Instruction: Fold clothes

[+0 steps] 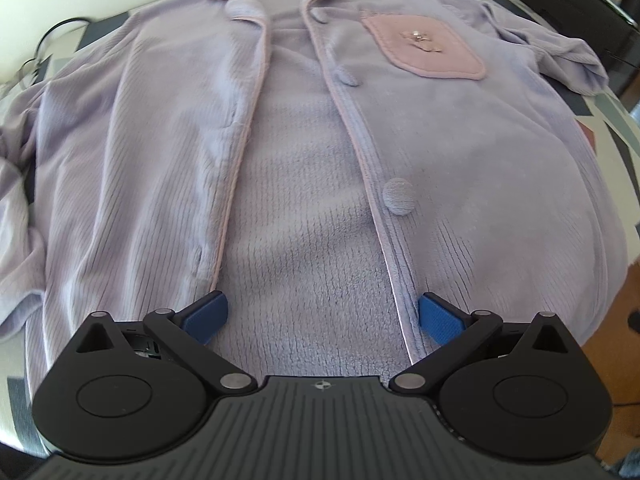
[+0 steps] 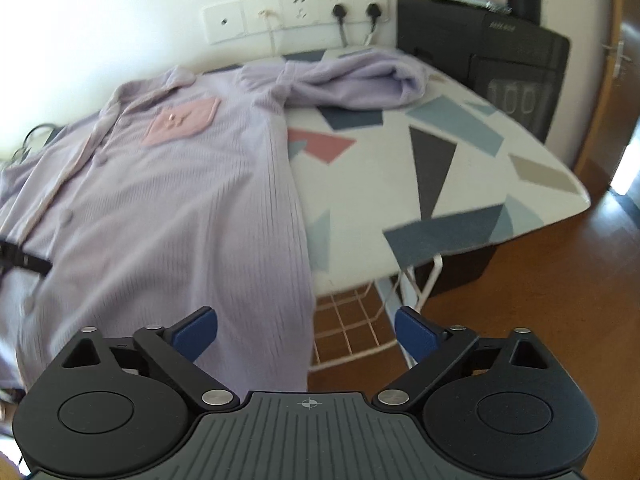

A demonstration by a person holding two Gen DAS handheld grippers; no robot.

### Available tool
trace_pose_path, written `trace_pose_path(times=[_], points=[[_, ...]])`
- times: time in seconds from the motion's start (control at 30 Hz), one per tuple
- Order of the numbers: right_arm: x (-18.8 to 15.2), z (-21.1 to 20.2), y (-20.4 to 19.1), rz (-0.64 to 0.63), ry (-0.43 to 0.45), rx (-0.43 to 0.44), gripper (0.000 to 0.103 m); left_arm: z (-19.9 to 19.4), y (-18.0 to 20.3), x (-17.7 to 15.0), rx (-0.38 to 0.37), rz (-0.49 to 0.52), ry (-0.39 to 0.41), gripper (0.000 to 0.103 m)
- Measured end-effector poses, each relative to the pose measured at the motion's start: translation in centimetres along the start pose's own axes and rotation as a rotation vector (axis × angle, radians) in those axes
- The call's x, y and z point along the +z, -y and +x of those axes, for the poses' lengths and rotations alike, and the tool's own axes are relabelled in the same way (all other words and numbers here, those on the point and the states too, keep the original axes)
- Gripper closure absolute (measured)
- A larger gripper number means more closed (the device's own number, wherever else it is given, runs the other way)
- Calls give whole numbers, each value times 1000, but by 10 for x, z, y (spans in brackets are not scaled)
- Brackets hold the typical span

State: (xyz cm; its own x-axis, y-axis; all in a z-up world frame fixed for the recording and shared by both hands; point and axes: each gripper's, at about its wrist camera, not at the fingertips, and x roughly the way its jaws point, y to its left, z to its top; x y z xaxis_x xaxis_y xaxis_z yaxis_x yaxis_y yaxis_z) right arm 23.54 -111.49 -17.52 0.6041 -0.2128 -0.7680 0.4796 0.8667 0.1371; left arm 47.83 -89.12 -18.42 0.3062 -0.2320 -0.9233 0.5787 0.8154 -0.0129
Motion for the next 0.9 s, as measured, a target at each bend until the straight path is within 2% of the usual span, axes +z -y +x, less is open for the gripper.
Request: trace_pose_path(times=[0.17, 0.23, 0.3, 0.33, 0.4, 0.47, 0.73, 0.77, 0.8, 0.83, 0.87, 0.9], points=[[-11, 16, 13, -69, -53, 114, 21, -7, 9, -5, 79, -29, 8, 0], [-14, 22, 17, -89, -65, 144, 30, -9, 14, -6, 115, -38, 7, 0], [-15, 26, 23, -88, -65, 174, 32, -12, 19, -5, 135, -42, 0, 0], [-15, 27, 26, -88, -65, 189, 32, -14, 20, -4, 133, -43, -2, 2], [-16, 28, 34, -72, -60, 212, 32, -20, 21, -2, 106, -49, -1, 23], [-17, 27, 40, -63, -60, 220, 32, -25, 23, -2, 74, -47, -3, 33], [-19, 32, 47, -75, -63, 255, 32, -22, 26, -11, -14, -107, -41, 34], [-19, 33, 47, -77, -57, 259, 32, -22, 27, -12, -25, -115, -46, 40], [-18, 34, 46, -76, -51, 265, 32, -21, 27, -13, -36, -124, -51, 53], [-18, 36, 46, -71, -47, 275, 33, -21, 27, -14, -46, -132, -56, 62], [-17, 38, 46, -66, -44, 284, 34, -21, 29, -15, -56, -135, -60, 77], [-15, 40, 46, -63, -40, 292, 34, -22, 31, -15, -64, -125, -59, 89]])
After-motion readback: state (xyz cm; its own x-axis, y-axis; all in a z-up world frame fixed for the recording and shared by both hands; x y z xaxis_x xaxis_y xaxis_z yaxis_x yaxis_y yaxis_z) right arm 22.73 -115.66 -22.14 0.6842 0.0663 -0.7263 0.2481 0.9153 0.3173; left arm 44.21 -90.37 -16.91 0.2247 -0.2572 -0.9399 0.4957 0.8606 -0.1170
